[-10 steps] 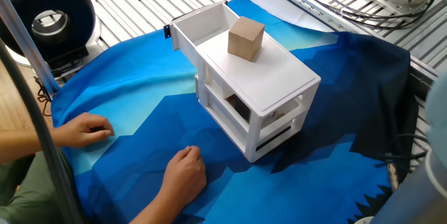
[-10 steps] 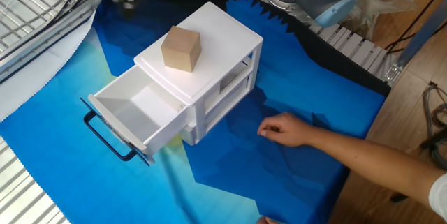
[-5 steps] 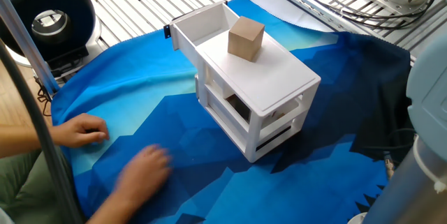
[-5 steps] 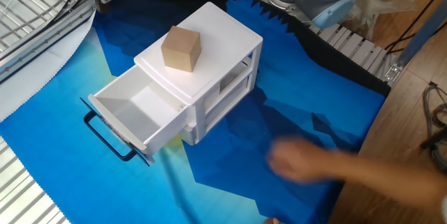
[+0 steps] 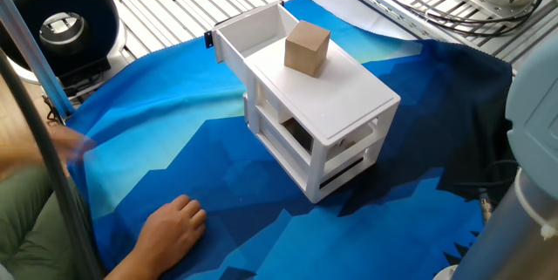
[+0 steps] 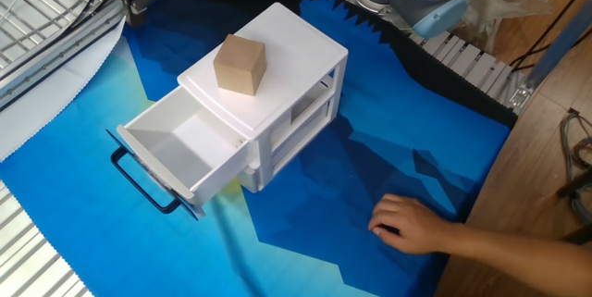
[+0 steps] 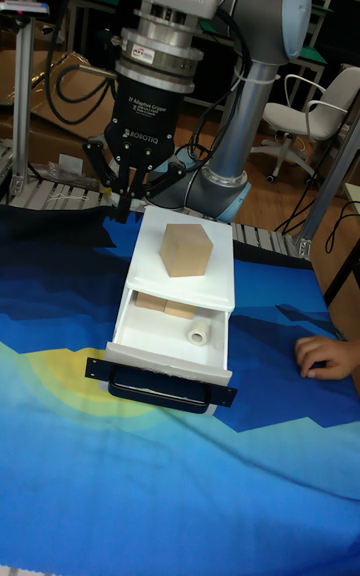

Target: Take something out of a drawer

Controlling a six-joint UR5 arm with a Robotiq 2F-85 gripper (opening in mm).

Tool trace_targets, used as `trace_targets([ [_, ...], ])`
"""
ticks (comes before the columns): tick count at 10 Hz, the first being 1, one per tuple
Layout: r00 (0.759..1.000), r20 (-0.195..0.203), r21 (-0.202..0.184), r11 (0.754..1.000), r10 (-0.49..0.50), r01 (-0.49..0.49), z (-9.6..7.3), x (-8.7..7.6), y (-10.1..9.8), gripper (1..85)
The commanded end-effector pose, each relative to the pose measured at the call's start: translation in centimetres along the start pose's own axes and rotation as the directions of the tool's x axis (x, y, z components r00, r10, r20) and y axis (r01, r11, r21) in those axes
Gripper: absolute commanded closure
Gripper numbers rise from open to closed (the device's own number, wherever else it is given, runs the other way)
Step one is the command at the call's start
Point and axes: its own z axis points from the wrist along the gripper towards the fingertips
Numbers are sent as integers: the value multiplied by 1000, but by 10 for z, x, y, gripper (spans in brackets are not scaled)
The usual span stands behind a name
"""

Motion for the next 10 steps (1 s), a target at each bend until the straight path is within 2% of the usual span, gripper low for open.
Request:
trace_targets([
  [1,1000,12,5,1000,-15,15,3,-3,-2,847],
  [4,999,15,31,999,-41,40,3,-5,-8,847],
  [10,999,15,30,999,-39,38,4,-5,-7,847],
])
